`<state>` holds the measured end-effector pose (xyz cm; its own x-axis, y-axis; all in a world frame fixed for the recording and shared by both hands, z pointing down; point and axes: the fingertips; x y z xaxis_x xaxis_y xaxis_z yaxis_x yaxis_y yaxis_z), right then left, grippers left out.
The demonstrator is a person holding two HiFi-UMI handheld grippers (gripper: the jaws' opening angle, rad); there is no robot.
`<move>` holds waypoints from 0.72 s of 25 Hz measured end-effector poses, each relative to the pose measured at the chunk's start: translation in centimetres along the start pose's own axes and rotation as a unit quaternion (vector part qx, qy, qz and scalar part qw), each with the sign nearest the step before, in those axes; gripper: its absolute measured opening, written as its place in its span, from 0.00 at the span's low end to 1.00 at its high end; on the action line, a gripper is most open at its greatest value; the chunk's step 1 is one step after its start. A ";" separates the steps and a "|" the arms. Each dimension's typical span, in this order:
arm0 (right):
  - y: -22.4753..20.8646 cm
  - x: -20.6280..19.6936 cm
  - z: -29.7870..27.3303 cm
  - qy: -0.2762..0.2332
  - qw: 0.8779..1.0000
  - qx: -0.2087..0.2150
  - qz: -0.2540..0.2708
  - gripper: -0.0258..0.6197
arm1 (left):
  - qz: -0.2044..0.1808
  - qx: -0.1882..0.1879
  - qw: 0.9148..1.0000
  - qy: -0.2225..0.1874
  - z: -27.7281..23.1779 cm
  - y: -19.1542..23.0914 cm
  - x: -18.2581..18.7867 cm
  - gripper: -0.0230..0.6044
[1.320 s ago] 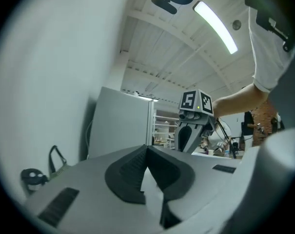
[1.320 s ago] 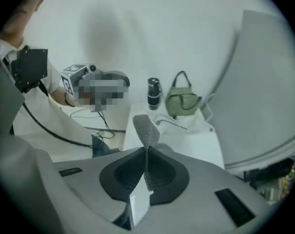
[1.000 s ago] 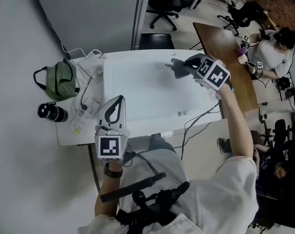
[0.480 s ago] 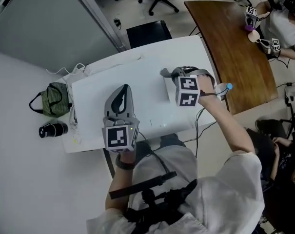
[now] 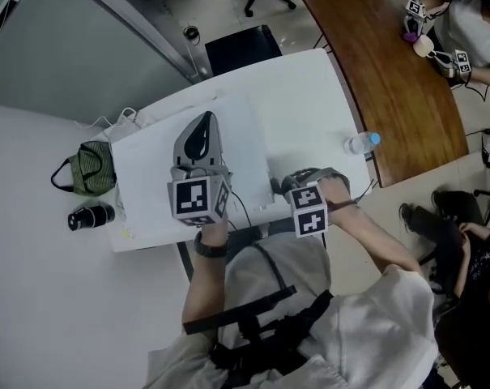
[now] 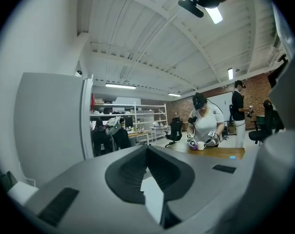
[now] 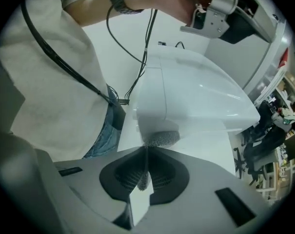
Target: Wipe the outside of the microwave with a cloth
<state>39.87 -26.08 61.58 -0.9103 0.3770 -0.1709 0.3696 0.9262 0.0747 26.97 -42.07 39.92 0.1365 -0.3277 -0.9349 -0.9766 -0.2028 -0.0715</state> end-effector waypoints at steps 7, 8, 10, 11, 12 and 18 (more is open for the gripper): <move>-5.4 -1.9 -1.8 -0.014 0.999 -0.018 -0.025 0.07 | -0.063 0.007 0.993 0.104 2.6 -1.8 -3.5 0.08; -7.0 -2.0 -2.4 -0.015 0.999 -0.022 -0.027 0.07 | -0.093 -0.013 0.988 0.121 2.8 -3.0 -4.1 0.08; -10.7 -2.1 -3.5 -0.016 0.999 -0.033 -0.038 0.07 | -0.121 -0.044 0.980 0.152 3.0 -4.3 -5.6 0.08; -12.7 -2.3 -3.8 -0.014 0.998 -0.041 -0.045 0.07 | -0.120 -0.051 0.979 0.156 3.1 -4.5 -5.9 0.08; -14.7 -2.5 -3.9 -0.011 0.997 -0.050 -0.052 0.07 | -0.113 -0.054 0.980 0.154 3.3 -4.4 -5.9 0.08; -24.9 -3.0 -4.2 -0.040 0.978 -0.132 -0.156 0.07 | -0.045 -0.070 0.984 0.158 5.3 -3.5 -6.3 0.08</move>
<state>32.60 -50.29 64.35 -0.9498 0.0851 -0.3012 0.0053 0.9665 0.2566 28.67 -34.42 44.19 0.2884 -0.5692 -0.7699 -0.9288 -0.3617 -0.0805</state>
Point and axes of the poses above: the fingertips, and each gripper's own axes: z backward along the fingers, y to its left, x out of its top, and after that the axes turned 12 degrees about y, right-handed
